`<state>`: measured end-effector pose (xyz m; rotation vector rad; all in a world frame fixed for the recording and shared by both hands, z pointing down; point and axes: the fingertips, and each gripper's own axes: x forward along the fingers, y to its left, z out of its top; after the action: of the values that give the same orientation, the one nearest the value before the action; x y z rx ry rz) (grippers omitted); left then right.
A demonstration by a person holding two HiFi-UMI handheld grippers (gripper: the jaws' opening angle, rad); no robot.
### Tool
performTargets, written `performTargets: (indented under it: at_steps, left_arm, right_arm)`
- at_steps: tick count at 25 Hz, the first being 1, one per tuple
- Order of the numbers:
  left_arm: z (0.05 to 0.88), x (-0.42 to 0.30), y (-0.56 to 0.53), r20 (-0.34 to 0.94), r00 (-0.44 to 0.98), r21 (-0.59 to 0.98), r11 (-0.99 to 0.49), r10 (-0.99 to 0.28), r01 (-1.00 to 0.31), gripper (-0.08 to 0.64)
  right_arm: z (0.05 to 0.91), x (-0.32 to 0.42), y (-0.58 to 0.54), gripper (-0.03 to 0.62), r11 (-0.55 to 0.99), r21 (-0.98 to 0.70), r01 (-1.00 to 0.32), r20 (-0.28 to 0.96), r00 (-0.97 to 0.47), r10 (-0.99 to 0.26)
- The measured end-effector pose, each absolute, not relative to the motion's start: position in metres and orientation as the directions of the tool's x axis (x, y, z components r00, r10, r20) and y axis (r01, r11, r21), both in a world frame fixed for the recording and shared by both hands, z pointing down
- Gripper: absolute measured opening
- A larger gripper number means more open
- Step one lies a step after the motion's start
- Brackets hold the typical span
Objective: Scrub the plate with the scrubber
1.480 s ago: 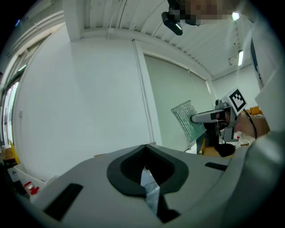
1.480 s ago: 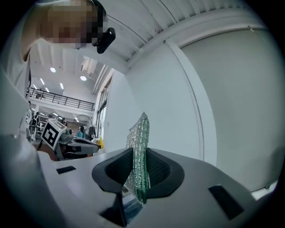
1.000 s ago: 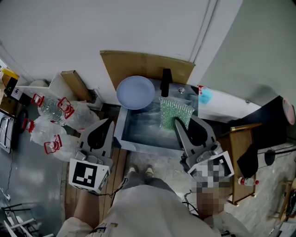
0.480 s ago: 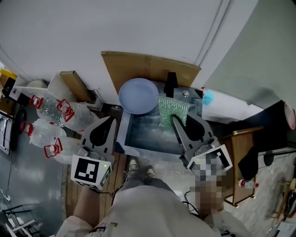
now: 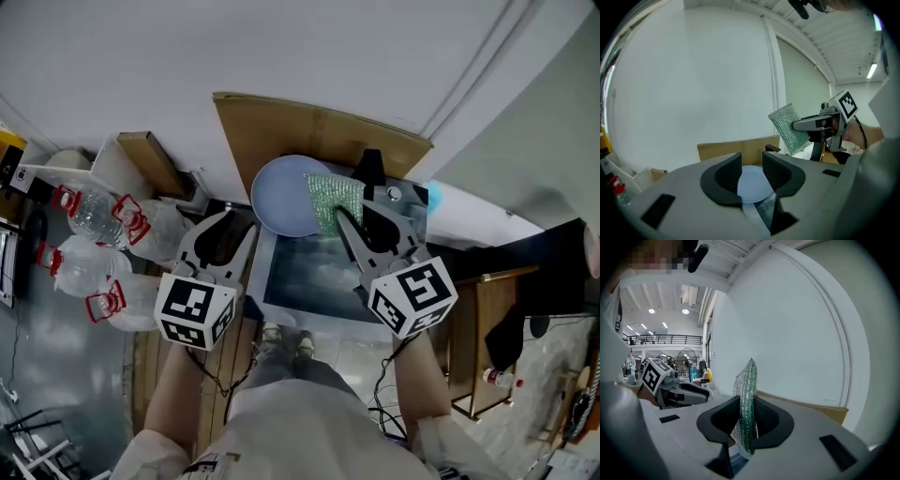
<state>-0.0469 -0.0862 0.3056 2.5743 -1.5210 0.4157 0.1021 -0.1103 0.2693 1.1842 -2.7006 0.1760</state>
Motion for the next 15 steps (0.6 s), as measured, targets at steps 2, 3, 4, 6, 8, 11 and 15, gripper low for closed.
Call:
performTargets:
  at_steps: [2, 3, 4, 6, 8, 11, 15]
  left_arm:
    - [0.322, -0.054, -0.102, 0.312, 0.461, 0.018, -0.48, -0.831, -0.877, 0.143]
    - [0.331, -0.057, -0.11, 0.321, 0.461, 0.038, -0.475, -0.827, -0.879, 0.144]
    - [0.34, -0.06, -0.118, 0.332, 0.461, 0.055, -0.47, -0.823, -0.881, 0.146]
    - [0.36, -0.063, -0.133, 0.358, 0.463, 0.08, -0.468, -0.811, -0.88, 0.15]
    - [0.382, -0.065, -0.146, 0.389, 0.47, 0.103, -0.469, -0.792, -0.877, 0.152]
    - [0.416, -0.069, -0.162, 0.432, 0.483, 0.163, -0.46, -0.762, -0.873, 0.156]
    - [0.459, -0.073, -0.177, 0.481, 0.489, 0.231, -0.433, -0.728, -0.871, 0.162]
  right_arm:
    - [0.284, 0.089, -0.127, 0.104, 0.683, -0.034, -0.73, 0.247, -0.668, -0.702]
    - [0.292, 0.082, -0.135, 0.104, 0.687, -0.033, -0.726, 0.264, -0.67, -0.694]
    - [0.301, 0.076, -0.143, 0.104, 0.691, -0.033, -0.722, 0.281, -0.671, -0.686]
    - [0.32, 0.067, -0.159, 0.104, 0.694, -0.038, -0.719, 0.316, -0.668, -0.674]
    - [0.342, 0.059, -0.173, 0.104, 0.692, -0.048, -0.721, 0.349, -0.661, -0.664]
    - [0.376, 0.049, -0.189, 0.104, 0.688, -0.068, -0.723, 0.404, -0.65, -0.643]
    - [0.419, 0.036, -0.203, 0.104, 0.693, -0.104, -0.713, 0.469, -0.65, -0.598]
